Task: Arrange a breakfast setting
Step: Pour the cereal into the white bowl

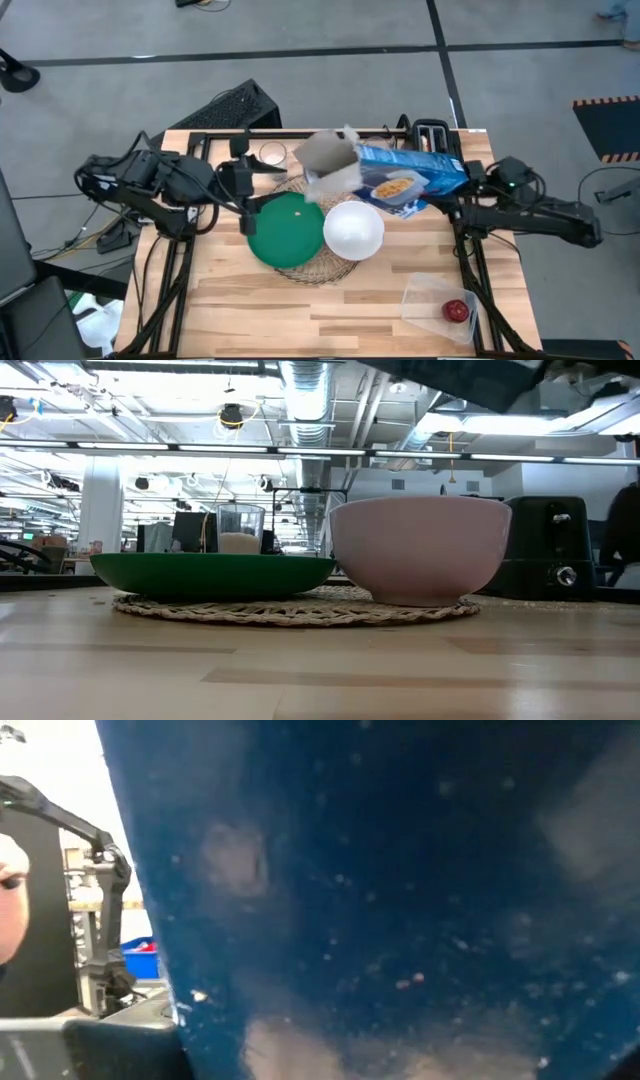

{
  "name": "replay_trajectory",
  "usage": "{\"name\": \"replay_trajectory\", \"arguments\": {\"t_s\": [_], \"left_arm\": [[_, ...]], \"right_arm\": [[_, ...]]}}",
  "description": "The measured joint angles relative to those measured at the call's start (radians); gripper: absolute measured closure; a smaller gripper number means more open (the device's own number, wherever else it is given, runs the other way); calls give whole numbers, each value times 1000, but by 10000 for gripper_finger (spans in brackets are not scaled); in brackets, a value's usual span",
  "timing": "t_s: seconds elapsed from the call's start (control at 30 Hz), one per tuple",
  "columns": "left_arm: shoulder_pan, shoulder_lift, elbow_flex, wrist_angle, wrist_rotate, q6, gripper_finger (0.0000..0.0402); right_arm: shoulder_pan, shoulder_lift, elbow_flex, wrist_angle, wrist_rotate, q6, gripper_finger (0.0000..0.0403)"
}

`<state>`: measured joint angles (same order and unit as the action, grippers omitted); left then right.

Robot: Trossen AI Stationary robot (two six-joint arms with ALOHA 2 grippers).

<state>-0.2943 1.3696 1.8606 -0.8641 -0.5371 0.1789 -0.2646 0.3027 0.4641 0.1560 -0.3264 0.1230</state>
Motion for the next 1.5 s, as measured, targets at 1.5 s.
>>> {"name": "replay_trajectory", "arguments": {"t_s": [1.5], "left_arm": [[-133, -186, -706, 437, -63, -220, 228]], "right_arm": [[9, -299, 260, -993, -23, 182, 78]]}}
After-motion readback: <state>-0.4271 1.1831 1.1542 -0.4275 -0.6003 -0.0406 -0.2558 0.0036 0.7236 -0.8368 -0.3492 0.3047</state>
